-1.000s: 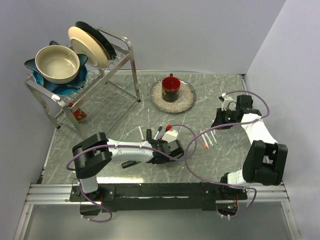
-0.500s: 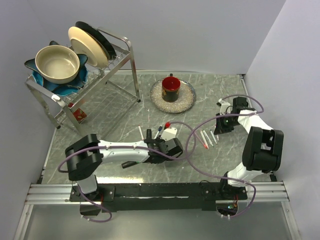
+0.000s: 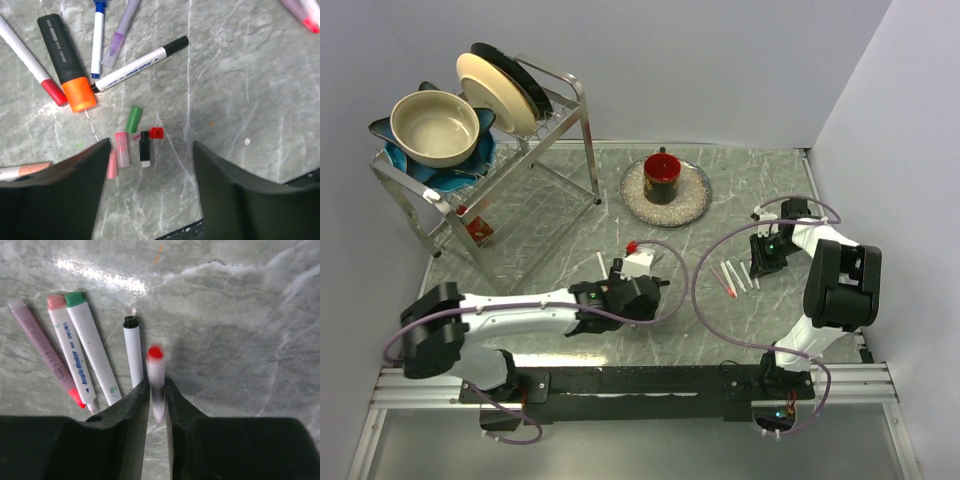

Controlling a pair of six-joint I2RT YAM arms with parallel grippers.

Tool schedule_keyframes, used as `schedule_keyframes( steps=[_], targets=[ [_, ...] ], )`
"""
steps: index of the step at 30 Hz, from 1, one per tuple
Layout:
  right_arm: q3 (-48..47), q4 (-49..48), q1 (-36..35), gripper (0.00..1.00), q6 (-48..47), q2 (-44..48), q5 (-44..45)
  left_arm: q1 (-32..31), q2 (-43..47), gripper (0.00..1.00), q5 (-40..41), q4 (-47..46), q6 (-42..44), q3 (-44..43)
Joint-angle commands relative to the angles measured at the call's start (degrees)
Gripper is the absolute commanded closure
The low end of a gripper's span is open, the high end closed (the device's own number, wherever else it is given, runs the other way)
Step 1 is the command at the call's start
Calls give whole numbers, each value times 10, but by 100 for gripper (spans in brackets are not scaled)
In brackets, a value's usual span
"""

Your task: Open the pen caps

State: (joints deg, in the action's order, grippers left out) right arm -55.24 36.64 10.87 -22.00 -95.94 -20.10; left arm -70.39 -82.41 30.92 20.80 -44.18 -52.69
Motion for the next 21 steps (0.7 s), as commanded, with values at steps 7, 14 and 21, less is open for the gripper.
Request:
schedule_keyframes(
  steps=[7,14,21],
  targets=[
    [-21,4,4,60,-9,24,4,0,147,14,-23,-121,2,116],
    [-7,-10,-12,58,-71,136,-67,14,213,12,-46,-157,-3,173],
    [57,26,-145,47,-324,273,-186,52,259,0,-84,-204,-27,227]
  ],
)
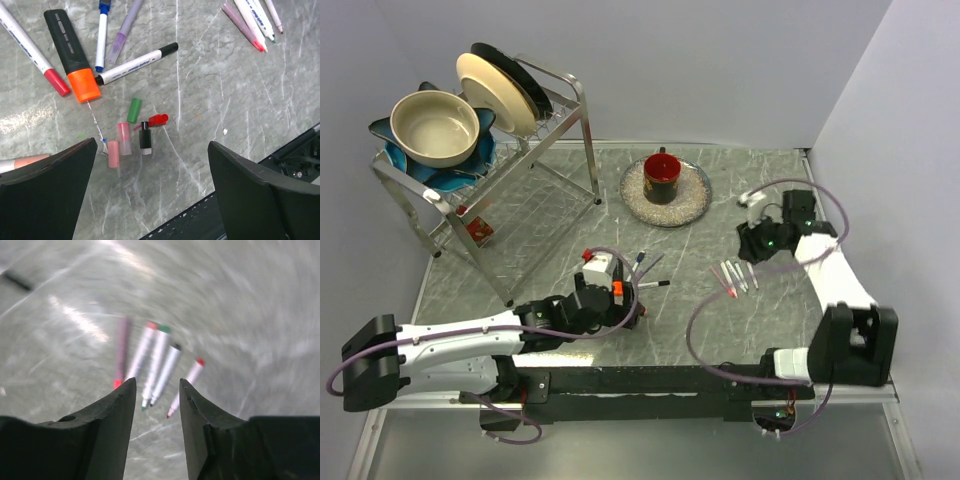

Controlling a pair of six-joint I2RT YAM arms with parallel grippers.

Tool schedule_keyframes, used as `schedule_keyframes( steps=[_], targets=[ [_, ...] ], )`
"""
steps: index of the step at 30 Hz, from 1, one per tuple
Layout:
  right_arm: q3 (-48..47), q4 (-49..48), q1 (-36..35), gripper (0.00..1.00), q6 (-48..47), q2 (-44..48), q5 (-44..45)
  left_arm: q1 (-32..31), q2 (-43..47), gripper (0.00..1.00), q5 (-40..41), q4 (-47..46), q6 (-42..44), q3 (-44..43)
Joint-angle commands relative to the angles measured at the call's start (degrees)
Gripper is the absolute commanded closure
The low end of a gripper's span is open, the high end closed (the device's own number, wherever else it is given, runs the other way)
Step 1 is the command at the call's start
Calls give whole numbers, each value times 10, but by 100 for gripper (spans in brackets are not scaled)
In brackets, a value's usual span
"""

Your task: Open the pen caps

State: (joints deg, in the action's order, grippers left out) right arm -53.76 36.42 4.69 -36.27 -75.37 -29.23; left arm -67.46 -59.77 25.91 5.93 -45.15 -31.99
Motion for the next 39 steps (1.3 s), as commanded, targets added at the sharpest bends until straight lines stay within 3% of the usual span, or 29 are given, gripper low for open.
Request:
schedule_keyframes(
  steps=[1,3,6,9,14,19,34,39],
  targets=[
    [51,39,-102,42,-269,79,-101,29,45,1,-45,-72,-18,32],
    [67,35,-155,27,-330,105,-106,51,54,1,-73,-82,-26,41],
    [35,5,-221,21,-341,85,-97,65,71,1,-71,-71,-39,53],
    [-40,41,-284,28,-316,-5,-73,66,94,1,-48,-60,-54,64],
    [-81,31,-368,35,-271,-116,21,70,146,0,-25,-41,-71,90],
    [-121,21,-423,42,-227,-196,52,73,196,1,-6,-30,-82,113],
    [-160,-13,-482,49,-177,-299,127,73,238,1,-1,-37,-83,136],
    [-163,-19,-492,59,-166,-317,146,73,249,1,-8,-46,-84,143]
  ],
)
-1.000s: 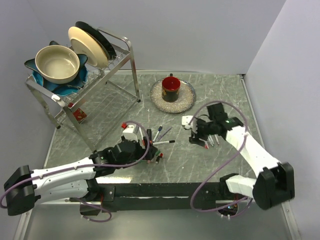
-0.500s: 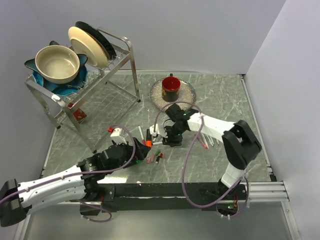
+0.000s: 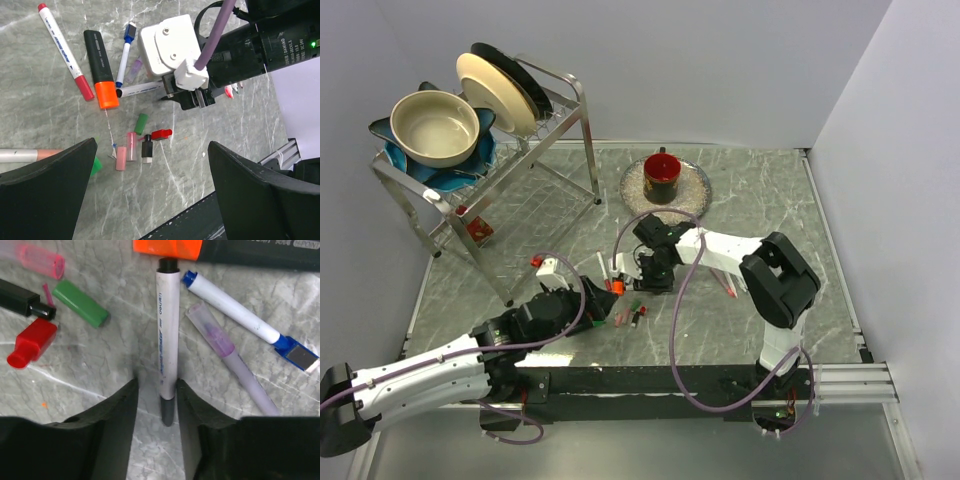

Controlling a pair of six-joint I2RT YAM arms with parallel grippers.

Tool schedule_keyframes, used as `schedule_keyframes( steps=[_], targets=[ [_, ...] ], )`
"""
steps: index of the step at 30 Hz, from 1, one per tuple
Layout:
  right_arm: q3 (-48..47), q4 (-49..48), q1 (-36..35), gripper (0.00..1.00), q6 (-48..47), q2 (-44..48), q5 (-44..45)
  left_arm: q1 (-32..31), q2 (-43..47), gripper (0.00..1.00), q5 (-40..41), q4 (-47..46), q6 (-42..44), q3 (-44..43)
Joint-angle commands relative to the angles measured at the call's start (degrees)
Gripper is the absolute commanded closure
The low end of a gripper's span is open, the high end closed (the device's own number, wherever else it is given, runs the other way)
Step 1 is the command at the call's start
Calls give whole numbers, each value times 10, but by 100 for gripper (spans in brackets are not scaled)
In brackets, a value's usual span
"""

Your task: Open the pen caps

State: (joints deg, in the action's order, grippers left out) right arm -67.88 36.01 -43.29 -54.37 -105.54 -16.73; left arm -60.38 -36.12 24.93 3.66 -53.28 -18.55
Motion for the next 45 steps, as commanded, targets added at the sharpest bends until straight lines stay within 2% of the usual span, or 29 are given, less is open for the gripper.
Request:
schedule_keyframes(
  steps=[1,11,13,22,27,31,35,39,40,42,43,45],
  targets=[
    [-20,-16,-14,61,17,-17,23,3,15,1,-2,-23,-3,11],
    [20,-42,-14,96,30,0,46,3,30,1,-26,-62,-24,32],
    [23,-45,-12,99,43,5,43,3,25,1,-37,-73,-25,32],
    [44,-36,6,100,77,106,-32,9,5,1,-96,-176,-59,47],
    [71,-42,61,100,124,190,-105,25,-13,1,-120,-249,-75,43],
    [99,-66,132,100,231,243,-251,42,-57,1,-131,-315,-91,34],
    [140,-123,196,100,347,293,-343,61,-126,1,-151,-367,-94,-4],
    [180,-220,251,100,498,327,-401,69,-214,1,-175,-384,-89,-82],
    [193,-285,277,100,576,334,-407,69,-251,1,-195,-386,-89,-95],
    [240,-357,297,100,662,360,-410,69,-286,1,-220,-408,-82,-120],
    [255,-424,305,100,742,376,-407,69,-317,1,-244,-419,-82,-126],
    [286,-470,318,100,832,390,-387,70,-363,3,-268,-460,-78,-140]
  ],
)
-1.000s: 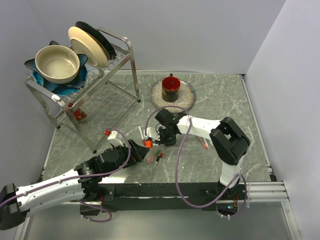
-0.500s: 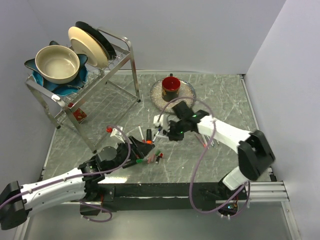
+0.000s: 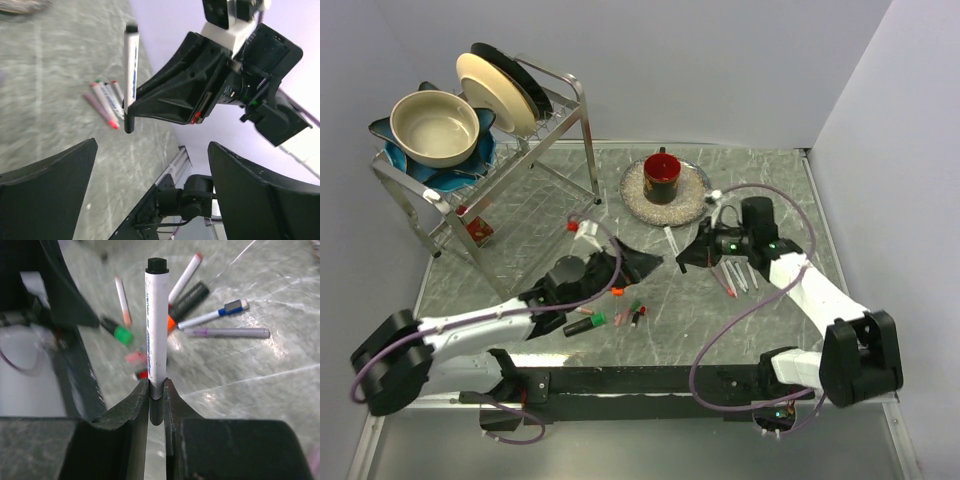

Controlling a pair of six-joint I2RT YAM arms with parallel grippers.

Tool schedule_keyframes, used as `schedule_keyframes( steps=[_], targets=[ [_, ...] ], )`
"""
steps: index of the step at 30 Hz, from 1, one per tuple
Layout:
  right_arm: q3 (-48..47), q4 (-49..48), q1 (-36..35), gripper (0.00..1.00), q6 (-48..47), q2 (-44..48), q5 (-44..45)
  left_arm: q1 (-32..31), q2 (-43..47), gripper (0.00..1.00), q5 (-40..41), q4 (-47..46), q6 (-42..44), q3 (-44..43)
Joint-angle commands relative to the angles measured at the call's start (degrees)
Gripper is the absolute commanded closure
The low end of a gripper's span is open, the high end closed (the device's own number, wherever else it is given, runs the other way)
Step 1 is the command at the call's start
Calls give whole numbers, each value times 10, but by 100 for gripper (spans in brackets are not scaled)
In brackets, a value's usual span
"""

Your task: Open the pen caps

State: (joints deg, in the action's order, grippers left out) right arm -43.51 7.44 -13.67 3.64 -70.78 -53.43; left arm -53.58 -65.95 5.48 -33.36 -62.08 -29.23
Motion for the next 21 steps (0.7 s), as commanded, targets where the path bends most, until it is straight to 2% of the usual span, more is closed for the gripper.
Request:
schedule_keyframes(
  steps=[1,6,11,21],
  targets=[
    [47,-204,22,100,272,53,-11,3,-78,5,-91,-98,7,-37],
    [54,-219,24,100,339,61,15,3,-149,16,-117,-101,14,-89],
    [52,-216,24,100,348,55,17,4,-182,27,-122,-65,37,-140],
    [56,-227,24,100,357,47,-5,3,-218,44,-116,-29,60,-177]
  ],
)
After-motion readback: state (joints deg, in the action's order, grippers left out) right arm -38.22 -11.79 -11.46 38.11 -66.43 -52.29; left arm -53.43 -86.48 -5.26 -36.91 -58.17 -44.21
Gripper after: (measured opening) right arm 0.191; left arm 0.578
